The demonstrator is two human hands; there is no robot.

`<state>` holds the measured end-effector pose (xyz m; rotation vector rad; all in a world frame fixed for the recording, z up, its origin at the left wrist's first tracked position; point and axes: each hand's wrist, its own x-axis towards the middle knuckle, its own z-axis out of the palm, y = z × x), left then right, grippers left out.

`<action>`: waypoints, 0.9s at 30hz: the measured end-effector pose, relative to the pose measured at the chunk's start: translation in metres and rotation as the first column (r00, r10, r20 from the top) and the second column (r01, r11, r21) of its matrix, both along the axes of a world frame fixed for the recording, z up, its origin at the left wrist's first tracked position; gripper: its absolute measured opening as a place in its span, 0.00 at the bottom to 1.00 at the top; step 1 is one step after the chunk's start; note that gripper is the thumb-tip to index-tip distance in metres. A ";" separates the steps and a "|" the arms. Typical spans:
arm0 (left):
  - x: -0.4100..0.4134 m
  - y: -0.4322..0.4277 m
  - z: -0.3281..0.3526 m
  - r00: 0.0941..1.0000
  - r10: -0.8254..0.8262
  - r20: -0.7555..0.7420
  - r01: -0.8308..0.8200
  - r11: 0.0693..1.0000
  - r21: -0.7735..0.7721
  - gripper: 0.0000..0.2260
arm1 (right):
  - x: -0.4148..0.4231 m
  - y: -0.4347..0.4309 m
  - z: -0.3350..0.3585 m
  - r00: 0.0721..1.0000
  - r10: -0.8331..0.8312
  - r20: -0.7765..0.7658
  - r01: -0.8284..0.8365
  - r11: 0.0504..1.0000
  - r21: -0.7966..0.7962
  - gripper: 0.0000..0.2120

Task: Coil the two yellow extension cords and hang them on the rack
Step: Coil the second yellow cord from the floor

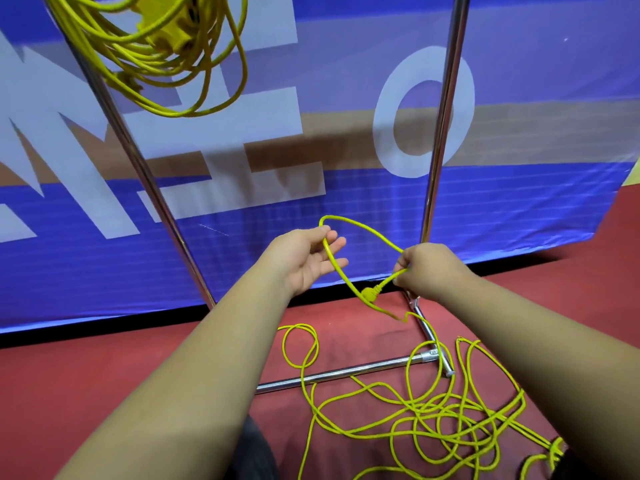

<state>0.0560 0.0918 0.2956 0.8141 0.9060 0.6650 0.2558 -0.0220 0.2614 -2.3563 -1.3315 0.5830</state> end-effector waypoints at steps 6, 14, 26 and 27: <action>-0.004 0.008 -0.003 0.996 -0.003 -0.092 -0.001 0.999 -0.042 0.05 | -0.010 0.001 -0.001 0.982 0.086 0.166 -0.082 0.996 -0.031 0.22; 0.000 0.007 -0.004 1.000 0.014 -0.005 -0.014 0.996 -0.090 0.05 | -0.029 -0.005 0.002 0.607 0.070 -0.792 0.087 0.984 0.153 0.17; 0.004 0.011 -0.015 0.982 -0.027 -0.187 0.006 0.994 -0.110 0.11 | -0.041 -0.010 0.030 0.452 0.159 -0.878 0.023 0.982 0.190 0.19; 0.005 0.010 -0.016 0.981 -0.035 -0.189 0.012 0.993 -0.119 0.11 | -0.041 -0.010 0.029 0.455 0.171 -0.874 0.008 0.981 0.196 0.20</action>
